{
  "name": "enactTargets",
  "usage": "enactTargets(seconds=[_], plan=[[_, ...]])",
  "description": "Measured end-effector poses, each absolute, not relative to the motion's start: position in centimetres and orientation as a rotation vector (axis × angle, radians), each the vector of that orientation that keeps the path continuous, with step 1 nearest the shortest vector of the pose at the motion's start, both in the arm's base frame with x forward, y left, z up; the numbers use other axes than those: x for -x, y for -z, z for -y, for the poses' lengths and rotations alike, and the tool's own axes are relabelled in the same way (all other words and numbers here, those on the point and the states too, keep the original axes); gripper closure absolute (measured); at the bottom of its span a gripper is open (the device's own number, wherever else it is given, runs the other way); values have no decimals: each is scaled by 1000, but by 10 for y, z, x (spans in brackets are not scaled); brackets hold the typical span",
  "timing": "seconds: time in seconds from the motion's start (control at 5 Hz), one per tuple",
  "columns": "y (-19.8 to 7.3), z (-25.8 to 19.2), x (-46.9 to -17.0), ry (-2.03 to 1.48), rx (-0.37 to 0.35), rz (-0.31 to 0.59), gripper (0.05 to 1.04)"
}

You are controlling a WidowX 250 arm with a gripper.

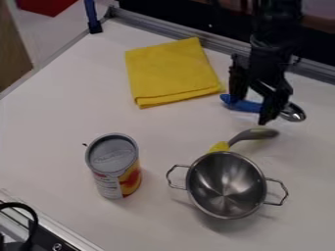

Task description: Put the yellow spoon in the middle of the table

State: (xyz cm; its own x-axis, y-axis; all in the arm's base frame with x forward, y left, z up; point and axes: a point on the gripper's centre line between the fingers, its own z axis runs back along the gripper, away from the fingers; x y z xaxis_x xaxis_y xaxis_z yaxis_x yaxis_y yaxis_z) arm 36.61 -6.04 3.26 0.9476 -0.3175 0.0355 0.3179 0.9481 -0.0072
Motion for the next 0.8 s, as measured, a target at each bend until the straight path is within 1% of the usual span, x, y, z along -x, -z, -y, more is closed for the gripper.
enactTargets(seconds=[0.2,0.4,0.6,0.8], plan=[[-41,31,-373,135,-5,23,85],[-42,-6,-373,-43,-48,13,85],[-42,-43,-370,-211,-81,14,85],[-42,-75,-364,-367,-90,36,85]])
